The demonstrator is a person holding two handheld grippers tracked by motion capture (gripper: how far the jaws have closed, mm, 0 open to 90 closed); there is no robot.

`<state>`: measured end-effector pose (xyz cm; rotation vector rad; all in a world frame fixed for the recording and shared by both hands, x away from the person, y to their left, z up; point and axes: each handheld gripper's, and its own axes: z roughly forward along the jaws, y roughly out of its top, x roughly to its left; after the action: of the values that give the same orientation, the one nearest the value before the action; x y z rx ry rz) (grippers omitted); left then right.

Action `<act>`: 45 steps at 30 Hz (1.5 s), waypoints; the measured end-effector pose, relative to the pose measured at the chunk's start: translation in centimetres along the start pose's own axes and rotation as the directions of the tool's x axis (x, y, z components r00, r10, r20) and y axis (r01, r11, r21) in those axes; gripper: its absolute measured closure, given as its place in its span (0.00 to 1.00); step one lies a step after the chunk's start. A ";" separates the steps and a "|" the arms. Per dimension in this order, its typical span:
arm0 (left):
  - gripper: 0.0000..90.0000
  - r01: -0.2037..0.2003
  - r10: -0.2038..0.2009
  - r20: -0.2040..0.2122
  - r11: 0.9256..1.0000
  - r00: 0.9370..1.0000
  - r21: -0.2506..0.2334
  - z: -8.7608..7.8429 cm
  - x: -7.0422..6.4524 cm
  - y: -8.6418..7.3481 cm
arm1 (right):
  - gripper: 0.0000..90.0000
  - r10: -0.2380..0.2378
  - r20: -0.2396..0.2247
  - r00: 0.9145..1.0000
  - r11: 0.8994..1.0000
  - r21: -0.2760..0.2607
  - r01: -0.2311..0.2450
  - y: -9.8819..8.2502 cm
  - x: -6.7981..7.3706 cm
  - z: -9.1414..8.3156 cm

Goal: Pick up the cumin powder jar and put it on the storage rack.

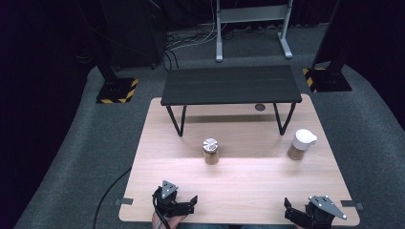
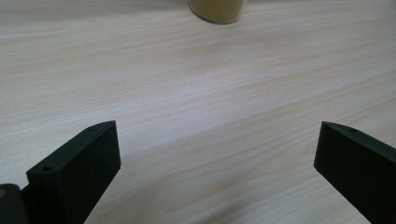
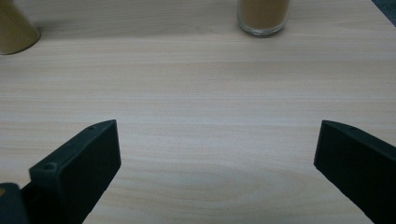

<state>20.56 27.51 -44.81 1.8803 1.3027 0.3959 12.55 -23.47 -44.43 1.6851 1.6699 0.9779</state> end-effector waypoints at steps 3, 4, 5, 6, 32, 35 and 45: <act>0.00 -0.005 0.005 0.006 1.000 1.000 0.004 0.2 -0.1 0.0 | 0.00 0.006 0.002 1.000 1.000 0.006 -0.006 0.1 -0.1 0.0; 0.00 -0.004 0.004 0.009 1.000 1.000 0.006 0.3 -0.1 0.0 | 0.00 0.007 0.002 1.000 1.000 0.007 -0.007 0.1 -0.1 0.1; 0.00 -0.003 0.003 0.009 1.000 1.000 0.007 0.3 -0.1 0.0 | 0.00 0.007 0.002 1.000 1.000 0.009 -0.007 0.1 -0.1 0.1; 0.00 -0.004 0.004 0.008 1.000 1.000 0.007 0.3 -0.2 0.0 | 0.00 0.007 0.003 1.000 1.000 0.010 -0.007 0.1 -0.1 0.1; 0.00 -0.065 0.063 -0.028 0.993 0.998 -0.102 6.9 -2.8 3.5 | 0.00 -0.011 -0.025 1.000 1.000 0.009 0.011 0.2 0.0 0.2; 0.00 -0.069 0.067 -0.015 0.986 0.998 -0.151 7.8 -2.5 3.6 | 0.00 -0.014 -0.030 0.999 1.000 0.012 0.014 0.1 0.1 0.4; 0.00 -0.067 0.058 -0.048 0.975 0.997 -0.213 11.4 -2.6 5.0 | 0.00 -0.013 -0.039 0.999 1.000 0.027 0.014 0.3 -0.1 0.5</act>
<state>29.97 19.55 -47.77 1.7420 1.1794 0.5883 13.14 -23.54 -44.49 1.6798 1.7245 0.9916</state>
